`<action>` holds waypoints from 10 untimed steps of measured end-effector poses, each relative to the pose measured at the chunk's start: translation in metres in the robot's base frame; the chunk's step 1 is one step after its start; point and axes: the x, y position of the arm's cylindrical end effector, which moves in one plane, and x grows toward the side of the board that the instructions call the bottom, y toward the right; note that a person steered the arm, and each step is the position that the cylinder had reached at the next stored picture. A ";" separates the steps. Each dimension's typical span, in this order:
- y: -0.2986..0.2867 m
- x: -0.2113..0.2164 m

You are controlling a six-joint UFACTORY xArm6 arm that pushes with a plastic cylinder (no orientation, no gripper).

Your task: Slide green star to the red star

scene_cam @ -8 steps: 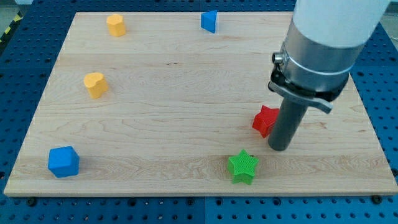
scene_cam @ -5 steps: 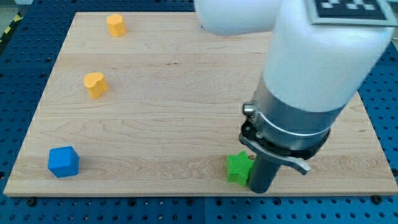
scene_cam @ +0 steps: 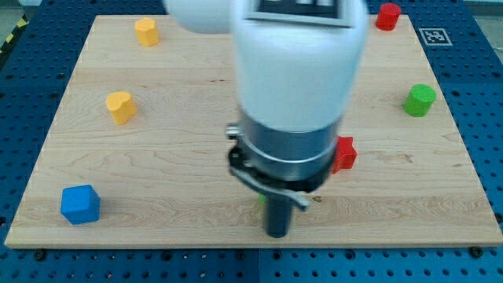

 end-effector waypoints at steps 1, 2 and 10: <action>0.024 0.000; 0.011 -0.012; -0.067 -0.047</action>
